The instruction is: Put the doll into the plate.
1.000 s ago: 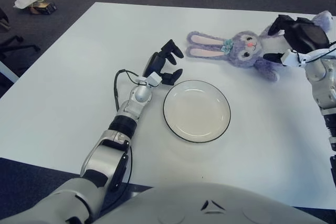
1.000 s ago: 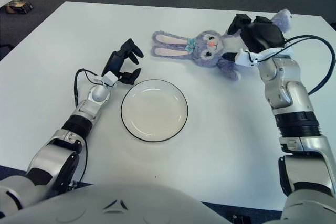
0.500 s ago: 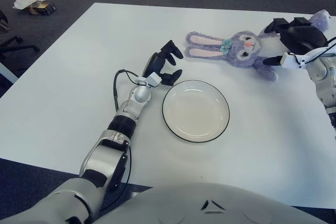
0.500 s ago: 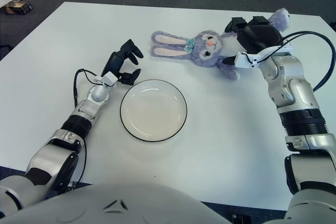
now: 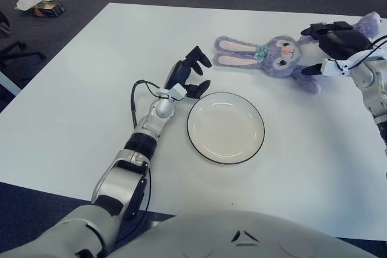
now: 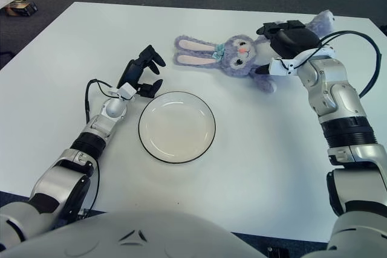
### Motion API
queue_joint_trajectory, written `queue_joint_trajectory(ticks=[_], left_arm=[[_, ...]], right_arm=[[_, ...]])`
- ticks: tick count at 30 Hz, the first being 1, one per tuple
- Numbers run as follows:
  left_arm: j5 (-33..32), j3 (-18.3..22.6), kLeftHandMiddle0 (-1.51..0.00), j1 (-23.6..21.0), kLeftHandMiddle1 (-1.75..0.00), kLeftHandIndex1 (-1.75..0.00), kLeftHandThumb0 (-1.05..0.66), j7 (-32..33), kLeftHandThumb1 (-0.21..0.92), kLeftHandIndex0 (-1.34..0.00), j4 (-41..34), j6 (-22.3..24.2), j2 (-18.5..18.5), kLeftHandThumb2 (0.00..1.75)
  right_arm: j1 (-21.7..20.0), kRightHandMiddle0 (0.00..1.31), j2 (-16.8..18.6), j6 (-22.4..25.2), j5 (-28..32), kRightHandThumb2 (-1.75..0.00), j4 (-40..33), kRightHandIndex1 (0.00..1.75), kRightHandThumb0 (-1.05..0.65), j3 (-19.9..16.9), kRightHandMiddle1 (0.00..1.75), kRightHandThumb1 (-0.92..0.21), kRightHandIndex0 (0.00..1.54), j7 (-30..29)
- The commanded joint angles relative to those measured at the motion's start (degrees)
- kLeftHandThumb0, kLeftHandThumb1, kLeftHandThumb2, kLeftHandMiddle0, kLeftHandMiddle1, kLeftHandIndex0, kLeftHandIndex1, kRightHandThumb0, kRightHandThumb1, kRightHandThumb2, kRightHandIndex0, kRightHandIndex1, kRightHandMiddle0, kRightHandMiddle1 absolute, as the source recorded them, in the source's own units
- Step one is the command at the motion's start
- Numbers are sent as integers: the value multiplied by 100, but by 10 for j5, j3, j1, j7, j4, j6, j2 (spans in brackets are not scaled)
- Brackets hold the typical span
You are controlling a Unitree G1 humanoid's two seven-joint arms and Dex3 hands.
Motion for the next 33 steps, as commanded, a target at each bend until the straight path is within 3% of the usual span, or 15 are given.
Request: queue_joint_trajectory(ticks=[1, 20, 23, 29, 33], left_arm=[[4, -9, -55, 69, -165, -175, -1, 6, 45, -30, 44, 4, -3, 114], [29, -17, -53, 70, -174, -175, -1, 34, 42, -31, 44, 9, -2, 121], [26, -19, -53, 70, -175, -175, -1, 30, 42, -30, 46, 5, -1, 121], [26, -21, -55, 69, -175, -175, -1, 30, 41, -31, 50, 2, 0, 123], [27, -23, -55, 68, -174, -175, -1, 33, 42, -29, 52, 1, -1, 122]], right_arm=[[-20, 0, 0, -8, -5, -29, 13, 9, -105, 8, 41, -87, 0, 0], [-113, 0, 30, -46, -22, -24, 118, 3, -105, 56, 40, -91, 1, -35], [-142, 0, 43, -40, -29, -23, 122, 4, -105, 64, 41, -92, 2, -29], [-160, 0, 59, -28, -30, -22, 119, 5, -105, 70, 43, -92, 3, -18], [-168, 0, 69, -19, -31, -23, 117, 3, -105, 77, 33, -92, 1, -10]])
